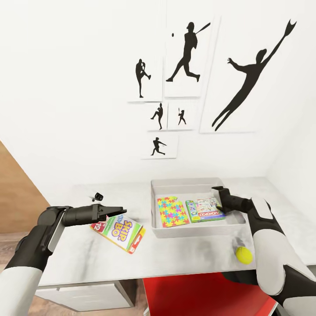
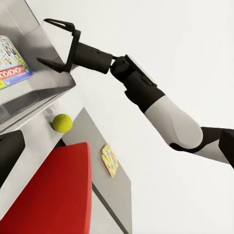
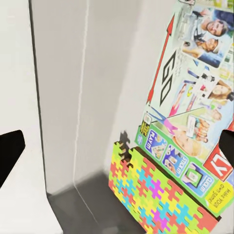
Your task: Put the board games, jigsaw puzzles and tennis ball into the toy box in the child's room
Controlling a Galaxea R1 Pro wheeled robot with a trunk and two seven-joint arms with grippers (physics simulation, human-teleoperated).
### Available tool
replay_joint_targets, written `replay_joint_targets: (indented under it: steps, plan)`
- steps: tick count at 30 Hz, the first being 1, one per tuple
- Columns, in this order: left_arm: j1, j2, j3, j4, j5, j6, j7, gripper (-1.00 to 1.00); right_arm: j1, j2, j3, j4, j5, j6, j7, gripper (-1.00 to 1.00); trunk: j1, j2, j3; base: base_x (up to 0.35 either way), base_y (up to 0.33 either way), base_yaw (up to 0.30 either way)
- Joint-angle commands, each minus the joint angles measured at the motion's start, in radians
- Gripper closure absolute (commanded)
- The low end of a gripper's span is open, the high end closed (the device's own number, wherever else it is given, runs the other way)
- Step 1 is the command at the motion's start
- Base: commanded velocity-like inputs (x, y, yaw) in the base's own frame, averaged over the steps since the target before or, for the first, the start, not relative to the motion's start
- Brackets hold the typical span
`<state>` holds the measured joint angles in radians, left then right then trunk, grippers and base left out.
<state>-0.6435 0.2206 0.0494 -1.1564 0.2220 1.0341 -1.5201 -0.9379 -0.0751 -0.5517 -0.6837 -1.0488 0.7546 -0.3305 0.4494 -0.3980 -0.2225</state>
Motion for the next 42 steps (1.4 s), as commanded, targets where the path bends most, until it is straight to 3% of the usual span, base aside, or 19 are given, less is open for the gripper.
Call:
replay_joint_targets:
  steps: [1, 10, 18, 24, 34, 39, 42]
  plan:
    - [-0.001, 0.0, 0.0, 0.0, 0.0, 0.011, -0.003, -1.0, -0.001, 0.001, -0.002, -0.008, -0.015, 0.009, -0.01, -1.0, 0.001, -0.002, -0.002, 0.0, 0.0, 0.0]
    - [-0.001, 0.0, 0.0, 0.0, 0.0, 0.011, -0.003, -1.0, 0.005, 0.001, 0.002, -0.045, -0.054, 0.055, -0.005, -1.0, 0.001, -0.002, -0.002, 0.0, 0.0, 0.0]
    - [-0.001, 0.0, 0.0, 0.0, 0.0, 0.011, -0.003, -1.0, 0.012, 0.001, 0.002, -0.049, -0.058, 0.133, 0.013, -1.0, 0.001, -0.002, -0.002, 0.0, 0.0, 0.0]
    - [-0.001, 0.0, 0.0, 0.0, 0.0, 0.011, -0.003, -1.0, 0.016, 0.001, 0.006, -0.056, -0.059, 0.175, 0.069, -1.0, 0.001, -0.002, -0.002, 0.0, 0.0, 0.0]
    - [-0.001, 0.0, 0.0, 0.0, 0.001, 0.011, -0.003, -1.0, 0.084, 0.001, 0.034, -0.185, -0.056, 0.274, 0.343, -1.0, 0.001, -0.002, 0.004, 0.0, 0.0, -0.09]
    - [-0.001, 0.0, 0.0, 0.0, 0.002, 0.011, -0.003, -1.0, 0.158, -0.002, 0.094, -0.285, -0.055, 0.293, 0.471, -1.0, 0.001, -0.002, 0.01, -0.011, 0.0, -0.187]
    - [-0.001, 0.0, 0.0, 0.0, 0.001, 0.011, -0.003, -1.0, 0.173, -0.002, 0.11, -0.309, -0.054, 0.293, 0.508, -1.0, 0.001, -0.002, 0.013, -0.033, 0.0, -0.192]
